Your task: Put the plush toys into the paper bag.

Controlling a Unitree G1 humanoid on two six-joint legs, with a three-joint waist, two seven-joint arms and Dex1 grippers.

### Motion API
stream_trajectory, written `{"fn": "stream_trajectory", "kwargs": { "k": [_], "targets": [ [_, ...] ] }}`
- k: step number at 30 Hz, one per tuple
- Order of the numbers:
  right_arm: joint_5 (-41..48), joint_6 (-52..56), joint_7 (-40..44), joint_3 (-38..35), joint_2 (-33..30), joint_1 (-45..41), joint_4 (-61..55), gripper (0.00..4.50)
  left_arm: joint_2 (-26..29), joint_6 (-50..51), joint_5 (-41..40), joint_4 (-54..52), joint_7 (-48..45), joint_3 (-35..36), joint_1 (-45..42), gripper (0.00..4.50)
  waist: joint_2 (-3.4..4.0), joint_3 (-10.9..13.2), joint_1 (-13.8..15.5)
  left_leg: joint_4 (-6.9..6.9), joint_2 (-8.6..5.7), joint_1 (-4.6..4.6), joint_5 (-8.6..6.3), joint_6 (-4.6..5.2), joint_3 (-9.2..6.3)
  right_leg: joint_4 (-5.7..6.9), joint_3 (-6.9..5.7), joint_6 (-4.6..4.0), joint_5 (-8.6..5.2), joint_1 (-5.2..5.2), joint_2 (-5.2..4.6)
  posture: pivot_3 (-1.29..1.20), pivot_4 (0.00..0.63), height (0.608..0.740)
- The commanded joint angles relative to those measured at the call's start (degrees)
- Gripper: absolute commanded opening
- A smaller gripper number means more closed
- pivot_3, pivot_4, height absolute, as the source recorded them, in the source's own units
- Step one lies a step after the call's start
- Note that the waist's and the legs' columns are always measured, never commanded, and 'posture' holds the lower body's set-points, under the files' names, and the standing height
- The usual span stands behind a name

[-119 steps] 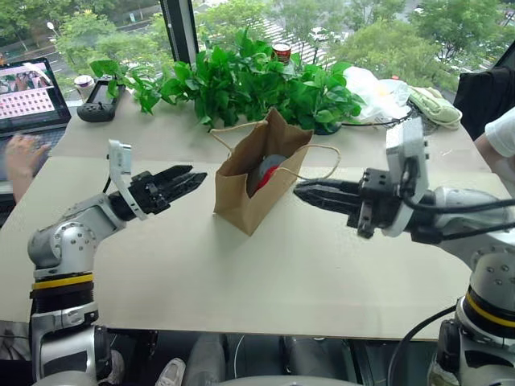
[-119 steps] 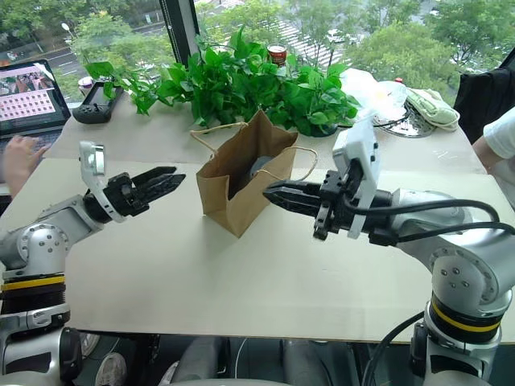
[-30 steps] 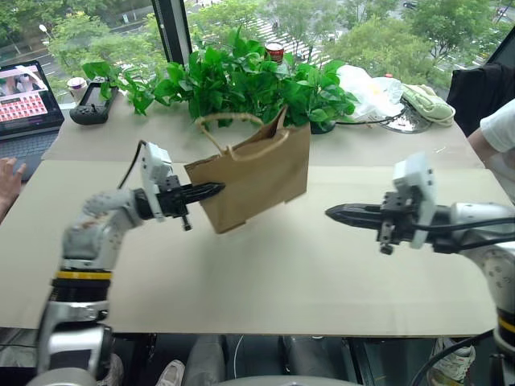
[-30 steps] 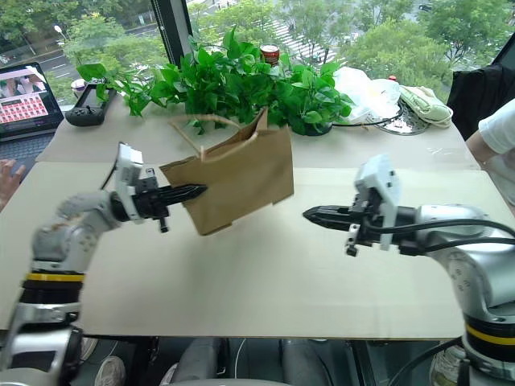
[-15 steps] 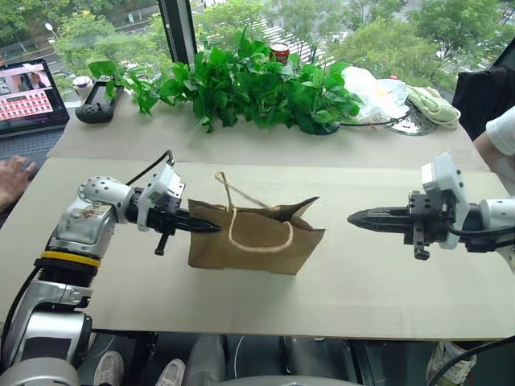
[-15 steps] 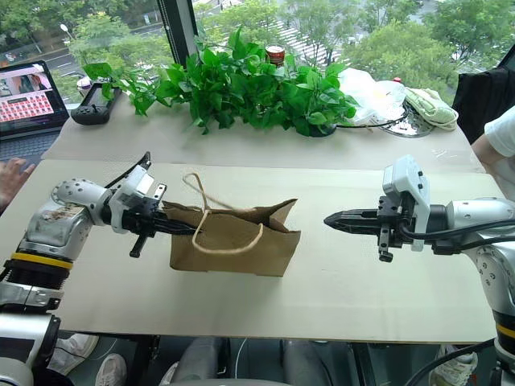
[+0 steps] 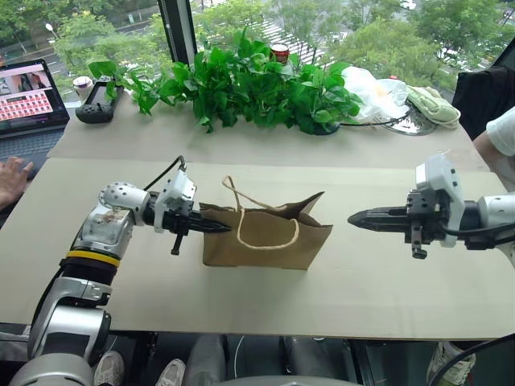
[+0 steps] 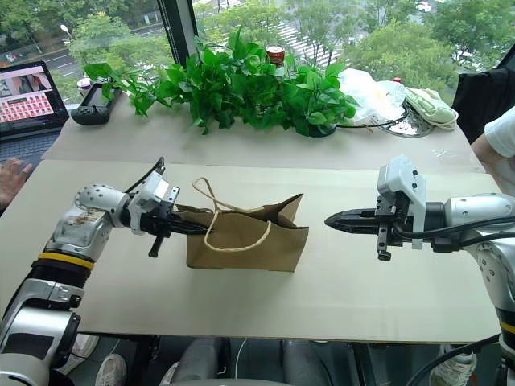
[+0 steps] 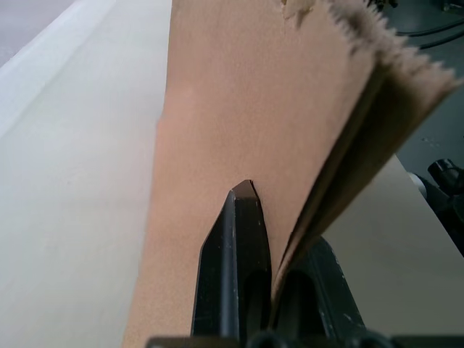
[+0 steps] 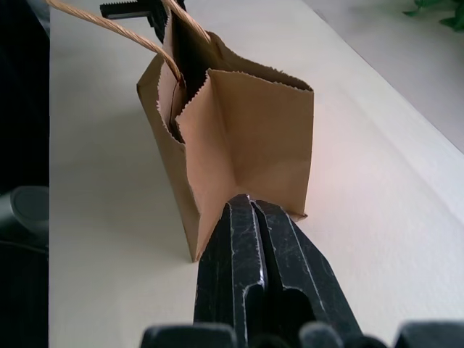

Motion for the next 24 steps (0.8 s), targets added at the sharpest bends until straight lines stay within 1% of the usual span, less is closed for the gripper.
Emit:
{"fn": "stream_trajectory", "kwargs": {
  "k": [1,6,8,9,10,14,20,21,22,24],
  "targets": [
    [-0.2,-1.4,-0.2,-0.6,-1.0,-1.4,-0.3,0.0,-0.7,-1.3,1.4,-1.3,1.2,0.5,0.2,0.01,0.0,0.0,0.0,0.0,0.0,0.0,0.0,0.0,0.0,0.0,0.0,0.0,0.0,0.0,0.0,0.0,0.15,0.717],
    [-0.5,-1.5,0.0,-0.1,-1.2,-1.8,0.2,0.0,-1.7,-2.3,3.3,0.8,2.5,0.3,-1.0,0.01,0.0,0.0,0.0,0.03,0.0,0.04,0.0,0.0,0.0,0.01,0.0,0.0,0.0,0.06,0.0,0.0,0.15,0.717],
    [-0.6,-1.2,0.0,0.2,-1.2,-2.1,0.4,0.0,-2.0,-2.1,3.8,1.5,2.6,0.2,-1.6,0.57,0.0,0.0,0.0,0.04,-0.01,0.05,0.0,0.0,0.0,0.01,0.0,0.0,0.0,0.08,0.0,0.0,0.15,0.717],
    [-0.6,-1.1,-0.1,0.3,-1.3,-2.1,0.4,0.0,-2.0,-1.6,4.0,1.6,2.5,0.1,-1.7,0.74,0.0,0.0,0.0,0.04,-0.01,0.05,0.0,0.0,0.0,0.01,0.0,0.0,0.0,0.08,0.0,0.0,0.15,0.717],
    [-0.7,-1.0,-0.2,0.4,-1.3,-2.2,0.5,0.0,-1.9,-1.1,4.1,1.3,2.5,0.1,-1.8,1.2,0.0,0.0,0.0,0.04,-0.01,0.05,0.0,0.0,0.0,0.01,0.0,0.0,0.0,0.07,0.0,0.0,0.15,0.717],
    [-1.1,-1.0,-0.2,0.5,-1.7,-2.1,0.5,0.0,-0.5,3.0,3.1,-0.5,2.0,1.1,-2.4,2.58,0.0,0.0,0.0,0.03,0.0,0.05,0.0,0.0,0.0,0.01,0.0,0.0,0.0,0.07,0.0,0.0,0.15,0.717],
    [-1.4,-1.4,0.2,0.4,-3.0,-2.8,0.9,0.0,5.2,12.4,-1.0,-8.1,1.6,4.9,-2.7,2.58,0.01,0.0,-0.2,0.02,0.01,0.05,0.0,0.0,0.0,0.03,0.0,0.01,0.0,0.05,0.01,0.0,0.15,0.717],
    [-1.3,-1.4,0.3,0.4,-3.3,-3.1,0.8,0.0,6.9,15.1,-1.3,-10.6,2.8,5.5,-2.8,2.58,0.01,0.0,-0.3,0.02,0.01,0.05,0.0,0.0,-0.01,0.05,0.0,0.01,-0.01,0.03,0.01,0.0,0.15,0.717],
    [-1.2,-1.5,0.6,0.4,-3.6,-3.4,0.8,0.0,9.8,20.0,0.0,-14.9,3.7,4.1,-4.3,2.58,0.01,0.0,-0.2,0.02,0.01,0.05,0.0,0.0,-0.01,0.05,0.0,0.01,-0.01,0.03,0.01,0.0,0.15,0.717],
    [-1.0,-1.5,0.9,0.7,-4.1,-4.4,0.7,0.0,11.0,34.2,-11.4,-19.2,5.9,9.4,-11.2,2.58,0.0,0.1,-0.1,0.02,0.02,0.05,0.0,0.0,-0.01,0.06,-0.01,0.01,-0.01,0.02,0.02,0.0,0.15,0.717]
  ]
}}
